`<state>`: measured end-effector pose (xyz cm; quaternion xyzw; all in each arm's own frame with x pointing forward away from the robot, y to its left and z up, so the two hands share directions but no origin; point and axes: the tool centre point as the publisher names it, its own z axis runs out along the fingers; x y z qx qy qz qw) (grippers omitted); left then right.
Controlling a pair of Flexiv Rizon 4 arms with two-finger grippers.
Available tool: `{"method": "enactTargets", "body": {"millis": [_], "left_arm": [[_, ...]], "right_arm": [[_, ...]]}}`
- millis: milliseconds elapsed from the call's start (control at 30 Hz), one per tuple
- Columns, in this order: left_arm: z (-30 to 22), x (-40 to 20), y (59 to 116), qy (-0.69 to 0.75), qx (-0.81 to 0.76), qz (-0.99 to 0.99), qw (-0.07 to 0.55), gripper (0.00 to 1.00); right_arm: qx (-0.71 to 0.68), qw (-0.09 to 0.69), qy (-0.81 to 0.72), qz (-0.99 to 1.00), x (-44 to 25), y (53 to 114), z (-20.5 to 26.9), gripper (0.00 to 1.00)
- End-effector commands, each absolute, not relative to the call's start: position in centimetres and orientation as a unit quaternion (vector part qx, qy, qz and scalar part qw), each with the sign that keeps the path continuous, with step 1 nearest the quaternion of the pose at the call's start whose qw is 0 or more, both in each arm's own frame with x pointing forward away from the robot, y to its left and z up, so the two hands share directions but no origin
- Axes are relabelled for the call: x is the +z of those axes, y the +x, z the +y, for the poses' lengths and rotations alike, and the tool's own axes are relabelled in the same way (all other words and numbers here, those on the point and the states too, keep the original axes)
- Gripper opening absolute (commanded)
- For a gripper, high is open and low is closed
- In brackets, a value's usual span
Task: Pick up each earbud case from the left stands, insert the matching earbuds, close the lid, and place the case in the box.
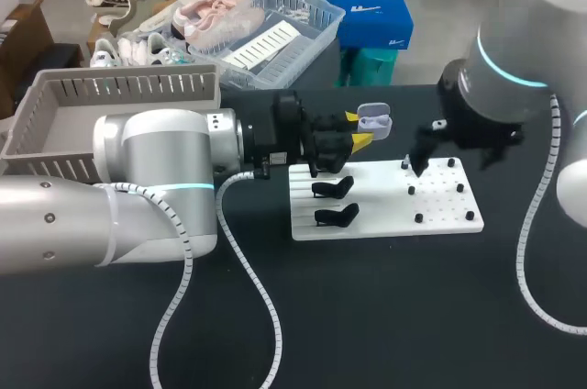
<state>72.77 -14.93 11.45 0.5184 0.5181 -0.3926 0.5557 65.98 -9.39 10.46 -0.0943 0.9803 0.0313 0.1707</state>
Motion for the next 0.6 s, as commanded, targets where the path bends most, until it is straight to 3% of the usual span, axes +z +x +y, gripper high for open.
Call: {"method": "enactTargets", "body": {"millis": [33, 600], "left_arm": [[-14.99, 11.39, 72.67, 0.517, -0.391, 0.519, 0.558, 0.0], [-14.99, 11.39, 72.67, 0.517, -0.391, 0.519, 0.558, 0.0]], "right_arm": [[0.085, 0.149, -0.197, 0.965, 9.86, 66.99, -9.44, 1.0], [0.085, 0.149, -0.197, 0.965, 9.86, 66.99, -9.44, 1.0]]}}
